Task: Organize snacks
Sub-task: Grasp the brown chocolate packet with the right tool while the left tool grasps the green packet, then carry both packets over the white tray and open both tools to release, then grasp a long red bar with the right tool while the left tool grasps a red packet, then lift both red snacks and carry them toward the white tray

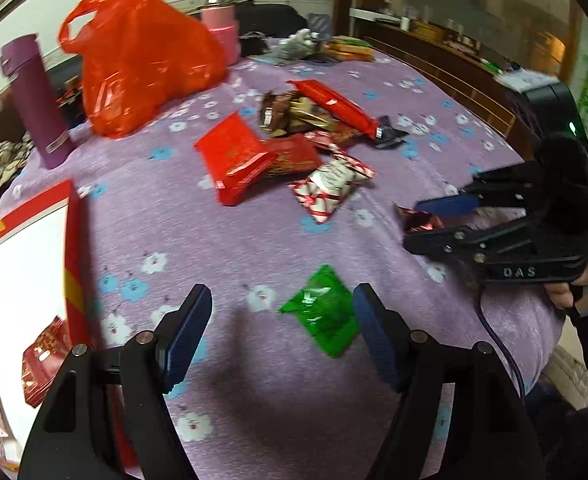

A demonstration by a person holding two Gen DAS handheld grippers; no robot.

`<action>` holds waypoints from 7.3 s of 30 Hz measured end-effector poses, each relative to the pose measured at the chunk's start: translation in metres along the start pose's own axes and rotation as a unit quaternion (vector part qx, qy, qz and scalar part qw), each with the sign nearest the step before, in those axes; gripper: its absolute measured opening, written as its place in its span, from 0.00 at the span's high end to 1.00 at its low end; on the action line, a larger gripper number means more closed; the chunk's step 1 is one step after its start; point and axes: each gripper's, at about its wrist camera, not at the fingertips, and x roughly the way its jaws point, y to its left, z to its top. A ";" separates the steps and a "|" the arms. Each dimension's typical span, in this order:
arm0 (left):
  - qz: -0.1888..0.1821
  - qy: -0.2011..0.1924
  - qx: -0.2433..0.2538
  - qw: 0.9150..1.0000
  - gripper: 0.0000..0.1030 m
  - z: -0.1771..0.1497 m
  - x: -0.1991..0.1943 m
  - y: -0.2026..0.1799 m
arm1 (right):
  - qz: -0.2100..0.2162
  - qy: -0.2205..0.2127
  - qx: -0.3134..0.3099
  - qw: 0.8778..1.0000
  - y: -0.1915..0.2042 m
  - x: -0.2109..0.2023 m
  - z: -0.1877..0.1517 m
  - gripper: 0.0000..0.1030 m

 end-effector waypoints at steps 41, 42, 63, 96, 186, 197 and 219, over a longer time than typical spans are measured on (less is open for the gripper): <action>-0.006 -0.011 -0.067 0.998 0.85 -0.004 -0.004 0.038 | 0.080 -0.030 0.062 0.994 -0.001 -0.012 0.008 0.66; -0.004 -0.012 -0.071 0.997 0.85 -0.005 -0.005 0.040 | 0.080 -0.031 0.063 0.994 0.000 -0.012 0.008 0.67; 0.151 -0.061 -0.158 0.974 0.85 -0.058 -0.095 0.134 | 0.239 -0.035 0.030 0.970 0.099 0.029 0.102 0.67; 0.193 -0.053 -0.113 0.973 0.53 -0.036 -0.079 0.108 | 0.269 -0.074 0.143 0.950 0.054 0.048 0.121 0.53; 0.096 -0.027 -0.130 0.987 0.89 0.074 0.036 0.062 | 0.299 -0.053 0.289 0.908 -0.133 0.039 0.085 0.86; 0.105 -0.095 -0.130 0.981 0.89 0.052 -0.037 0.048 | 0.346 -0.102 0.292 0.886 -0.128 0.025 0.086 0.86; 0.232 -0.127 -0.189 0.946 0.89 -0.018 -0.111 0.115 | 0.495 -0.042 0.292 0.818 0.034 0.084 0.149 0.83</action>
